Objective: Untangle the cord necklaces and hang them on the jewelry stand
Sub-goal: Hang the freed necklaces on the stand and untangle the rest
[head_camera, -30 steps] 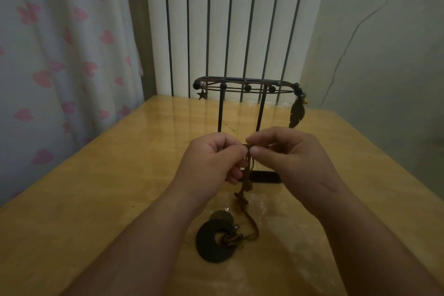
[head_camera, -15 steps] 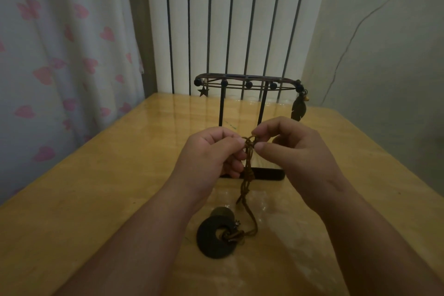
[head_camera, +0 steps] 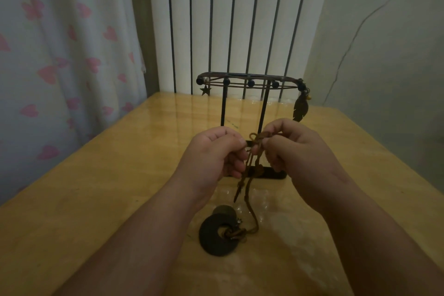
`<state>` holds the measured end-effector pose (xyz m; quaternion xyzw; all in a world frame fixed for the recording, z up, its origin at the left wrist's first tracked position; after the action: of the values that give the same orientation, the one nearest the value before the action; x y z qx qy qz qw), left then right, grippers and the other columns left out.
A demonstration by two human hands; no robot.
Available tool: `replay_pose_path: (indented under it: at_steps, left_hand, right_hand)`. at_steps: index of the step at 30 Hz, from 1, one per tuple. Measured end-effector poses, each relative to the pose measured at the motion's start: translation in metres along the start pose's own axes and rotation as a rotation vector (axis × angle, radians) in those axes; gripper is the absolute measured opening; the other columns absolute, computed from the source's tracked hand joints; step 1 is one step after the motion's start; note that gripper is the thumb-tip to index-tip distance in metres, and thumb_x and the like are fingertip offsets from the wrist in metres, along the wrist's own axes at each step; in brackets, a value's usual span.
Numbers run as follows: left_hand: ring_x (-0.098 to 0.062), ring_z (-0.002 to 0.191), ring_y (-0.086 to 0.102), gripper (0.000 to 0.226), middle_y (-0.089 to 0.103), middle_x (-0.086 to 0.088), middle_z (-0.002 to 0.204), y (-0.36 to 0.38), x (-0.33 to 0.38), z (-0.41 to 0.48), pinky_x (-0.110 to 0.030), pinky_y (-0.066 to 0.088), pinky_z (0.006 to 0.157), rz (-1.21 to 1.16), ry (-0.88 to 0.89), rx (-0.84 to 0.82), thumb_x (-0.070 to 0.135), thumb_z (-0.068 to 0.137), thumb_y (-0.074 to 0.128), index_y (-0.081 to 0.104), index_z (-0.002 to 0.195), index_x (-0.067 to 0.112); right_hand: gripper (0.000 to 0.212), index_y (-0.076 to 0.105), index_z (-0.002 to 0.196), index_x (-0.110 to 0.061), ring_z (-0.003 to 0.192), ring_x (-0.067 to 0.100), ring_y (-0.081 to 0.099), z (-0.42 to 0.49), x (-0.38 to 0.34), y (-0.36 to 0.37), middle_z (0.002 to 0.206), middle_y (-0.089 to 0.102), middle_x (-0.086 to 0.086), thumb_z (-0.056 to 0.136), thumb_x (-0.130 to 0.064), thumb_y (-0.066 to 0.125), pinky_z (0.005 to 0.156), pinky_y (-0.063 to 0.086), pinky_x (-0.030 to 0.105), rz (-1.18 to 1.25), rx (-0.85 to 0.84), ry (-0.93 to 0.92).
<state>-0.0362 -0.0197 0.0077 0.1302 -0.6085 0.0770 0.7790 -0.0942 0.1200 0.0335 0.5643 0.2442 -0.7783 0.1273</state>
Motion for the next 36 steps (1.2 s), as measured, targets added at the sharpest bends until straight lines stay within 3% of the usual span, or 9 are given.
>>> replay_pose_path:
  at_steps: [5, 8, 11, 17, 20, 24, 28, 32, 36]
  left_hand:
    - [-0.017, 0.061, 0.058, 0.022, 0.063, -0.004, 0.069, -0.002, -0.0013, 0.001, -0.029, 0.046, 0.055, 0.02, 0.004, 0.011, 0.008, 0.094, 0.05, 0.064, 0.078, 0.012]
    - [-0.017, 0.062, 0.057, 0.021, 0.062, -0.004, 0.069, -0.0023, -0.0021, 0.0015, -0.029, 0.045, 0.056, 0.038, 0.02, 0.023, 0.013, 0.094, 0.052, 0.065, 0.077, 0.012]
    - [-0.017, 0.063, 0.056, 0.021, 0.061, -0.004, 0.07, -0.003, -0.003, 0.002, -0.029, 0.045, 0.056, 0.047, 0.034, 0.019, 0.023, 0.093, 0.056, 0.066, 0.077, 0.014]
    - [-0.011, 0.066, 0.062, 0.012, 0.068, 0.004, 0.075, -0.0019, -0.0024, -0.0008, -0.021, 0.05, 0.06, 0.208, 0.079, 0.023, 0.026, 0.091, 0.064, 0.073, 0.09, 0.017]
    - [-0.012, 0.065, 0.063, 0.013, 0.069, 0.002, 0.074, -0.0026, -0.0028, 0.0, -0.022, 0.05, 0.06, 0.185, 0.054, 0.053, 0.019, 0.093, 0.062, 0.073, 0.089, 0.015]
    - [-0.013, 0.062, 0.06, 0.016, 0.065, 0.002, 0.068, 0.0012, -0.0054, 0.0009, -0.026, 0.048, 0.057, 0.113, -0.036, 0.033, 0.015, 0.094, 0.056, 0.069, 0.085, 0.013]
    - [-0.013, 0.06, 0.059, 0.018, 0.063, 0.0, 0.067, 0.0014, -0.0056, 0.0012, -0.027, 0.048, 0.056, 0.068, -0.06, 0.01, 0.012, 0.094, 0.054, 0.067, 0.082, 0.013]
    - [-0.013, 0.06, 0.059, 0.02, 0.064, 0.0, 0.067, 0.0015, -0.0065, 0.0019, -0.027, 0.047, 0.055, 0.079, -0.089, -0.027, 0.014, 0.094, 0.056, 0.069, 0.079, 0.016]
    - [-0.013, 0.06, 0.059, 0.021, 0.062, 0.0, 0.067, 0.0019, -0.0073, 0.0015, -0.025, 0.047, 0.056, 0.112, -0.101, -0.056, 0.016, 0.094, 0.055, 0.067, 0.076, 0.018]
  right_hand:
    - [0.019, 0.067, 0.098, -0.012, 0.062, 0.013, 0.051, -0.0001, 0.0004, -0.0051, 0.08, 0.073, 0.005, 0.091, -0.001, 0.053, 0.056, 0.041, 0.026, 0.118, -0.001, 0.029]
    - [0.019, 0.068, 0.092, -0.016, 0.06, 0.005, 0.054, -0.0003, -0.0001, -0.0036, 0.079, 0.073, 0.001, 0.091, -0.004, 0.054, 0.059, 0.04, 0.026, 0.041, 0.007, 0.005]
    - [0.018, 0.07, 0.086, -0.022, 0.058, -0.008, 0.054, 0.0001, 0.0001, -0.004, 0.078, 0.071, -0.007, 0.09, -0.009, 0.058, 0.062, 0.039, 0.02, -0.035, 0.038, -0.036]
    - [0.013, 0.071, 0.088, -0.024, 0.071, -0.006, 0.062, 0.0006, 0.0018, -0.0003, 0.078, 0.069, -0.015, 0.09, -0.014, 0.062, 0.057, 0.044, 0.005, -0.144, 0.009, -0.076]
    - [0.013, 0.07, 0.09, -0.022, 0.061, -0.006, 0.056, 0.0019, 0.0029, -0.0004, 0.07, 0.067, -0.016, 0.09, -0.014, 0.06, 0.057, 0.043, 0.016, -0.116, 0.029, -0.035]
    - [0.018, 0.065, 0.08, -0.019, 0.064, 0.014, 0.044, 0.0033, 0.0064, 0.0004, 0.065, 0.053, -0.003, 0.09, -0.011, 0.051, 0.06, 0.036, 0.03, 0.012, 0.057, 0.063]
    - [0.022, 0.063, 0.076, -0.018, 0.065, 0.019, 0.04, 0.0024, 0.0067, 0.0016, 0.07, 0.052, 0.004, 0.086, -0.004, 0.05, 0.058, 0.034, 0.03, 0.139, 0.044, 0.07]
    - [0.016, 0.06, 0.086, -0.015, 0.067, 0.011, 0.055, 0.0011, 0.0044, 0.0029, 0.079, 0.068, -0.003, 0.085, 0.0, 0.054, 0.06, 0.04, 0.028, 0.164, 0.084, -0.042]
    - [0.021, 0.059, 0.095, -0.016, 0.054, 0.008, 0.048, 0.0013, 0.0047, 0.0035, 0.072, 0.059, -0.001, 0.087, 0.001, 0.049, 0.047, 0.041, 0.02, 0.221, 0.09, 0.005]
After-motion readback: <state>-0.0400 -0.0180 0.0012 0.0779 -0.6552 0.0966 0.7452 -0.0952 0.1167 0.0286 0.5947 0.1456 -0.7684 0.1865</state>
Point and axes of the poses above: each hand's wrist, its own z-axis towards the middle knuckle, its own y-axis out of the palm, x = y × z, the point moved 2 cm from there along z, towards the middle knuckle
